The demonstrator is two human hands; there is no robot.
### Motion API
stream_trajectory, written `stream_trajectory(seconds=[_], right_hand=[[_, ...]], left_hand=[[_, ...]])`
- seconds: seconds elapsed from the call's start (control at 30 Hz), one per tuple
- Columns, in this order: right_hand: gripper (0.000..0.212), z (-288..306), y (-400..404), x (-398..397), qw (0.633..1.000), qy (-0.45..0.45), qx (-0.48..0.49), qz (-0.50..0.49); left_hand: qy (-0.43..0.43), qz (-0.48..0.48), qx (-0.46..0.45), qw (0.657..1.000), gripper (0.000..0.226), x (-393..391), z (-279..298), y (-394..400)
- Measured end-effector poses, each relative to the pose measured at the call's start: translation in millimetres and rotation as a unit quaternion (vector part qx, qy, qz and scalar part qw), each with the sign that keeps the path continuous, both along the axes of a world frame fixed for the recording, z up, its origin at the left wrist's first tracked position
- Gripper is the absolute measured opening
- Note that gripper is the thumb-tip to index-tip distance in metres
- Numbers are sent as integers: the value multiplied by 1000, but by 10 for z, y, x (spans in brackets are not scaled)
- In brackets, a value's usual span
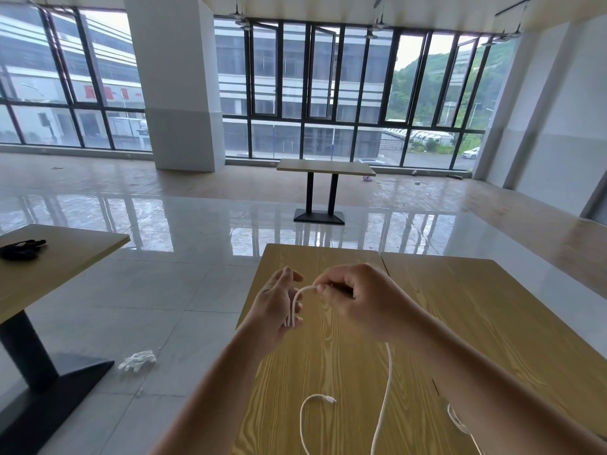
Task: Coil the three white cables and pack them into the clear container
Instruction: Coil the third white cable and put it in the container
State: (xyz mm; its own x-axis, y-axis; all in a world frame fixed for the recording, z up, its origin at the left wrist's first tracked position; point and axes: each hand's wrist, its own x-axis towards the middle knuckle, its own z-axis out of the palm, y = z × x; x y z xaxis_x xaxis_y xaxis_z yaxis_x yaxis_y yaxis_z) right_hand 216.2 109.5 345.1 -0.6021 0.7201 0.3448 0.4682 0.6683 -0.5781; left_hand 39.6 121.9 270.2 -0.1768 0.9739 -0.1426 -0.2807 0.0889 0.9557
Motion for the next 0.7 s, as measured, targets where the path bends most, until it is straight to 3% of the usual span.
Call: stream_trajectory(seconds=[0.2, 0.4, 0.57, 0.7], right_hand=[[19, -77, 115, 41, 997, 26, 25, -62], [17, -113, 156, 63, 996, 22, 40, -74], [17, -116, 178, 75, 996, 30, 40, -71], [24, -117, 211, 166, 998, 3, 28, -58]], left_hand=[[38, -117, 18, 992, 48, 86, 50, -115], [8, -223, 32, 974, 57, 75, 103, -186], [44, -294, 45, 954, 20, 48, 146, -274], [7, -315, 47, 948, 24, -54, 132, -330]])
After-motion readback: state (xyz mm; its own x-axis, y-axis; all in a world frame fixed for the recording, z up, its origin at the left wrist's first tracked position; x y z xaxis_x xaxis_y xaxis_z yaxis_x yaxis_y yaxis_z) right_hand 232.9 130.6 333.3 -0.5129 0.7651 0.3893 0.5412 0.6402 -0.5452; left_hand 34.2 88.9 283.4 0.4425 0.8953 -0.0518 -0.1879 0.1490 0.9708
